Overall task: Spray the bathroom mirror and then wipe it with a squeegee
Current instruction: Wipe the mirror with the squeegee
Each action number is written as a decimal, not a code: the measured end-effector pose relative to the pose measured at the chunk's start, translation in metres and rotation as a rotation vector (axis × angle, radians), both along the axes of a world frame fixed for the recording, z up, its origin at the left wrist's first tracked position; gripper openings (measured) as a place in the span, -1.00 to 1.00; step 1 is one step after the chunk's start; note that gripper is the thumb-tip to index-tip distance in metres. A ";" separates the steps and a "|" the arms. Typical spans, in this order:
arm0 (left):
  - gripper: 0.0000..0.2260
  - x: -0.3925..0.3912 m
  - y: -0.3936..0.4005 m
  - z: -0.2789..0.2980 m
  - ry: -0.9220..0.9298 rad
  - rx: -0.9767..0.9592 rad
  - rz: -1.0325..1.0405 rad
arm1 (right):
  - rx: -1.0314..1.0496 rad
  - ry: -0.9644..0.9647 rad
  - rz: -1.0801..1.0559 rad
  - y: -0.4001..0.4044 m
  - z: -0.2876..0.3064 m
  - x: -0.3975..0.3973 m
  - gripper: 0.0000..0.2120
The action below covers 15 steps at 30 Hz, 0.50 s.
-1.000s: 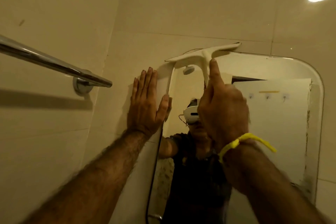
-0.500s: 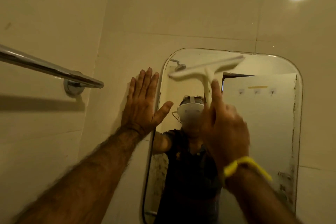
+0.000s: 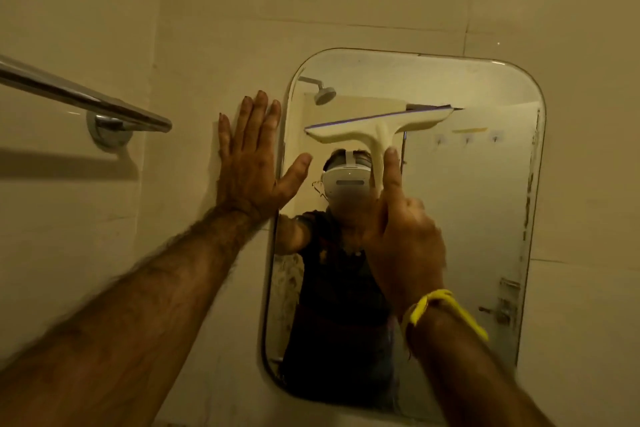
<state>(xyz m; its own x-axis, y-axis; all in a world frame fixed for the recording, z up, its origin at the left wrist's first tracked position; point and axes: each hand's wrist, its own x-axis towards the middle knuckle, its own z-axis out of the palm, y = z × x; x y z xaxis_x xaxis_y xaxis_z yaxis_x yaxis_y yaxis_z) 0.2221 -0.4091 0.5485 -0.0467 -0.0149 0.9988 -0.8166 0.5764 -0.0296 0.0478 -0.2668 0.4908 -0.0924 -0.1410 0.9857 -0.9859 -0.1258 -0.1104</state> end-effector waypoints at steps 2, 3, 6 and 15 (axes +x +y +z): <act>-0.19 0.000 -0.003 -0.002 -0.003 -0.013 0.022 | -0.086 -0.021 -0.030 -0.008 0.027 -0.005 -0.41; -0.18 0.000 -0.005 -0.003 -0.011 -0.019 0.032 | -0.124 -0.057 -0.039 -0.011 0.047 -0.007 -0.41; -0.15 0.000 -0.005 -0.002 -0.035 -0.022 0.045 | -0.160 -0.142 -0.030 -0.014 0.072 -0.009 -0.39; -0.16 -0.002 -0.014 -0.009 -0.145 -0.207 0.047 | -0.203 -0.220 -0.057 -0.014 0.067 0.003 -0.36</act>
<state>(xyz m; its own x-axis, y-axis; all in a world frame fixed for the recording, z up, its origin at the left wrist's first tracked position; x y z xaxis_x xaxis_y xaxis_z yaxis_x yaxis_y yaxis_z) 0.2202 -0.4231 0.5393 -0.1938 0.1836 0.9637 -0.8207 0.5078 -0.2618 0.0504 -0.2811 0.5576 -0.3088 0.0684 0.9487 -0.9472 -0.1124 -0.3002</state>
